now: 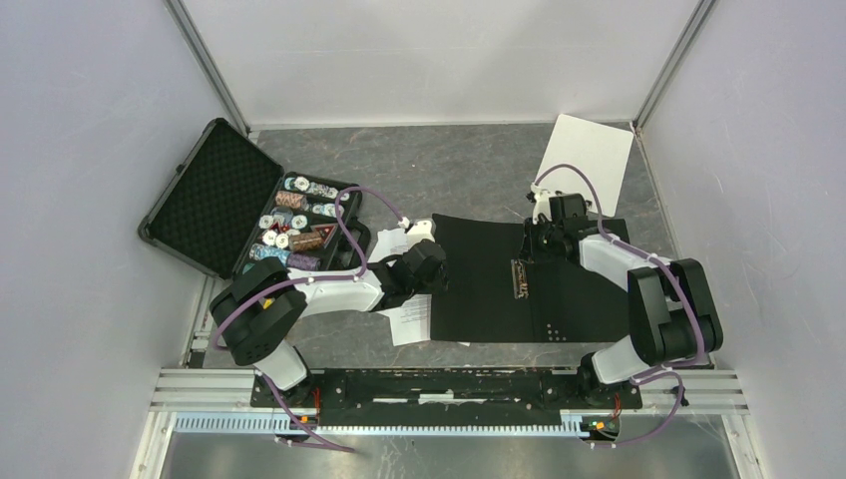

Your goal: Put the files into the folder

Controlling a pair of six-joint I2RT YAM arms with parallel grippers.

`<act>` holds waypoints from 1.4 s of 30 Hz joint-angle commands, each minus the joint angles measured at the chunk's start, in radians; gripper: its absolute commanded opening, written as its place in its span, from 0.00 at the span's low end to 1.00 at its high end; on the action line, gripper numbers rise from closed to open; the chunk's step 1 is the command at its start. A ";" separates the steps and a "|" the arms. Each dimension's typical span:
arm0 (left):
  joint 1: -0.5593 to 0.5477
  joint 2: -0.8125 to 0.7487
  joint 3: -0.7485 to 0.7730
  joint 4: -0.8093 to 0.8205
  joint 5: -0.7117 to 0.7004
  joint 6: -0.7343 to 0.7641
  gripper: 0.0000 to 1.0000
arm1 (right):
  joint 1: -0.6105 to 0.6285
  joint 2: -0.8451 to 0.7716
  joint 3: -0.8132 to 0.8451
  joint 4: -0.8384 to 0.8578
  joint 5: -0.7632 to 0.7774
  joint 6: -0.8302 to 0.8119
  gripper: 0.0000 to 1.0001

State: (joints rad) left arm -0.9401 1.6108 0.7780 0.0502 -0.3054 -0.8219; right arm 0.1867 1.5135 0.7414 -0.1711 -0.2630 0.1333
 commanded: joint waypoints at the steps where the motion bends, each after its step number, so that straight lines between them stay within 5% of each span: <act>1: 0.004 0.037 -0.017 -0.110 -0.106 0.047 0.02 | -0.005 0.001 -0.046 0.036 -0.024 -0.004 0.15; 28: 0.001 0.066 0.001 -0.110 -0.108 0.023 0.02 | 0.006 -0.035 -0.135 0.081 -0.121 -0.011 0.09; 42: 0.001 0.064 0.003 -0.139 -0.141 -0.005 0.02 | 0.008 -0.306 -0.167 -0.063 -0.084 -0.020 0.26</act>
State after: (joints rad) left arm -0.9401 1.6375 0.7856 0.0414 -0.3222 -0.8482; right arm 0.1825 1.2808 0.6170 -0.1337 -0.3401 0.1242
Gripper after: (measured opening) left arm 0.338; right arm 0.216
